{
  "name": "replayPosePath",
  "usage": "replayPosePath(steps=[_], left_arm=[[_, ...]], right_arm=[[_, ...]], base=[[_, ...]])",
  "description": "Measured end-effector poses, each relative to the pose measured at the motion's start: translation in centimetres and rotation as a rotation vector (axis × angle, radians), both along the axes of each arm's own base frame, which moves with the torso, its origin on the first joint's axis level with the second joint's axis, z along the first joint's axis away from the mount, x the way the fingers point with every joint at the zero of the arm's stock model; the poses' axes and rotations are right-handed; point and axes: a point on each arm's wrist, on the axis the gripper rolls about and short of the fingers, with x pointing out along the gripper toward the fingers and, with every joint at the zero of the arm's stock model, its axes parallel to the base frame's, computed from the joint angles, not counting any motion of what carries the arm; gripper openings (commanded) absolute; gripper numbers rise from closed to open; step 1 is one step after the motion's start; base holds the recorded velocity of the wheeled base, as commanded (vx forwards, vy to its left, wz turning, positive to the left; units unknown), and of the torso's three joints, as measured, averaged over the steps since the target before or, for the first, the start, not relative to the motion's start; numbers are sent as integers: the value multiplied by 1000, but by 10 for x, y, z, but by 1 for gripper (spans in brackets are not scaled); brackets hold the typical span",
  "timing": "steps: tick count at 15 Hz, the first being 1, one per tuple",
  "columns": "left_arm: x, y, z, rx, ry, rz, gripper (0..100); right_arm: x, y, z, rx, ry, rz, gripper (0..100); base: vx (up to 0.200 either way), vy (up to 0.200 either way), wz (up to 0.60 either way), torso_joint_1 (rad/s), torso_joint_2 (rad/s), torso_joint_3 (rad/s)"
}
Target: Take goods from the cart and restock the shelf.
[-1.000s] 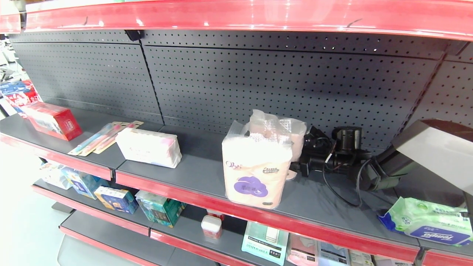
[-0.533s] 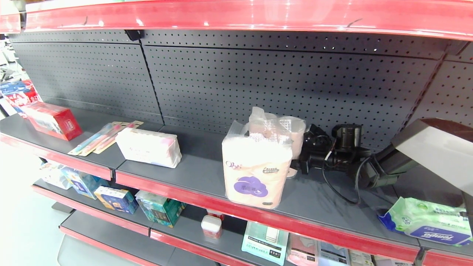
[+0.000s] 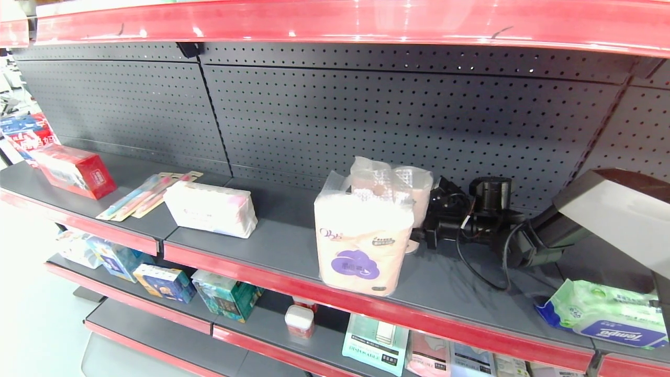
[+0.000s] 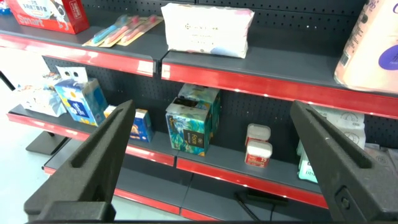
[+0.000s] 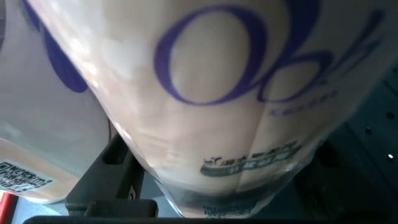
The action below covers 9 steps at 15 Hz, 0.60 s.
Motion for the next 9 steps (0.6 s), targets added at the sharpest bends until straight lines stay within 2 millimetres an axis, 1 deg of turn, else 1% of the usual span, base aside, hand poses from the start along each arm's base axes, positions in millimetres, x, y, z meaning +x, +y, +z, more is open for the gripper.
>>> replayPosePath(steps=[2, 9], left_arm=[[0, 0, 0, 0, 0, 0, 100], [0, 0, 0, 0, 1, 0, 100]], right_arm=[[-1, 1, 0, 11, 3, 32, 0], [-1, -1, -4, 10, 13, 28, 0]], base=[[0, 0, 0, 0, 0, 0], [0, 0, 0, 0, 0, 0]])
